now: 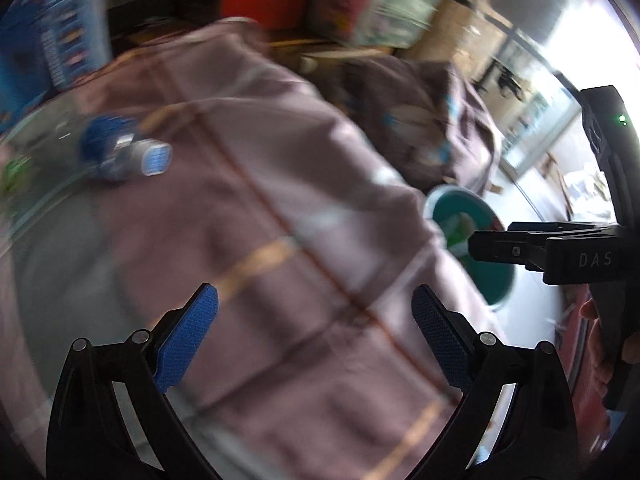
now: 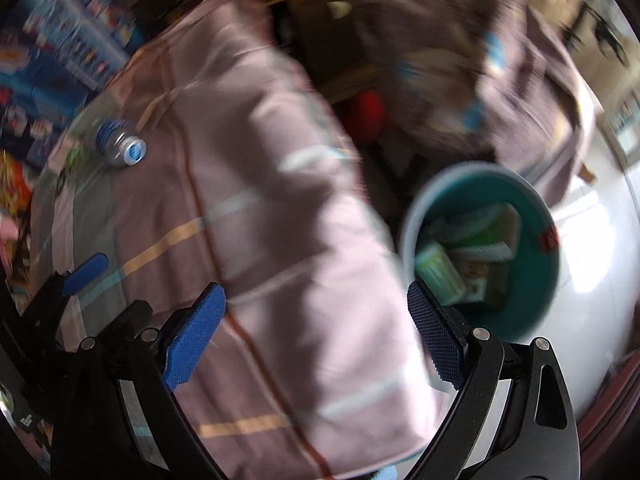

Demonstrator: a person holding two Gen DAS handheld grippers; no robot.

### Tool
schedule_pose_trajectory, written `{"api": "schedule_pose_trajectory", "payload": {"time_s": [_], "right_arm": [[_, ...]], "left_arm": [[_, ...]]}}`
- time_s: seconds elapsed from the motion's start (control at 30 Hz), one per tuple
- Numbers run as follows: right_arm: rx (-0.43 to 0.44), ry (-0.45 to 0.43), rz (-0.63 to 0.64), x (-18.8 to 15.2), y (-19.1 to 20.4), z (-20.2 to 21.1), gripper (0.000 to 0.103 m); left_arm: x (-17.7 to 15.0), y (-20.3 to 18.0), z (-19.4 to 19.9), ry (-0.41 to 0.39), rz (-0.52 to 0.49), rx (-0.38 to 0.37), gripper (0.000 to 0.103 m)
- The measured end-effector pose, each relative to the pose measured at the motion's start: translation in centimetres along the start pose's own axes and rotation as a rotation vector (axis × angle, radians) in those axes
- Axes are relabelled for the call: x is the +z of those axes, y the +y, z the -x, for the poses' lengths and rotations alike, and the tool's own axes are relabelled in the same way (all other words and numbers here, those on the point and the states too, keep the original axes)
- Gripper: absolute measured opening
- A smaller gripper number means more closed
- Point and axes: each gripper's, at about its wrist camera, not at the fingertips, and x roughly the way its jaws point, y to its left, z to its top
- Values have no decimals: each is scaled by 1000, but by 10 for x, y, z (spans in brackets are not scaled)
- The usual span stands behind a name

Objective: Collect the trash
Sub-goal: 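Move both open tools back over the table items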

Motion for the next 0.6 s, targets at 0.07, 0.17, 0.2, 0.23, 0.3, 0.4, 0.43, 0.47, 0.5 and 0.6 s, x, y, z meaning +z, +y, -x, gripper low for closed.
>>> {"api": "schedule_pose_trajectory", "payload": {"time_s": [0.07,0.17,0.2,0.23,0.3,0.4,0.43,0.47,0.5,0.6], "right_arm": [[0,14,51,10,28,-7,88],[26,32,129,26,71,-16,88],[50,39,157,32,85,-20,88],[60,46,191,38,102,-24,88],[55,45,244,48,126,-30,88],[35,40,360,67,173,-41,88],[26,37,382,72,184,-44,88],[6,33,411,80,200,-48,88],[-8,33,432,87,212,-53,88],[-36,37,478,105,243,-66,88]], "left_arm": [[-2,29,8,-10,35,28,97],[-8,75,19,-27,82,77,97],[-9,87,21,-30,93,87,97],[-10,105,25,-36,114,101,97],[-13,132,31,-45,143,115,97],[-14,175,39,-59,187,136,97],[-15,184,42,-61,196,142,97],[-14,200,45,-65,210,149,97],[-13,212,47,-68,217,154,97],[-7,240,54,-80,222,163,97]]}}
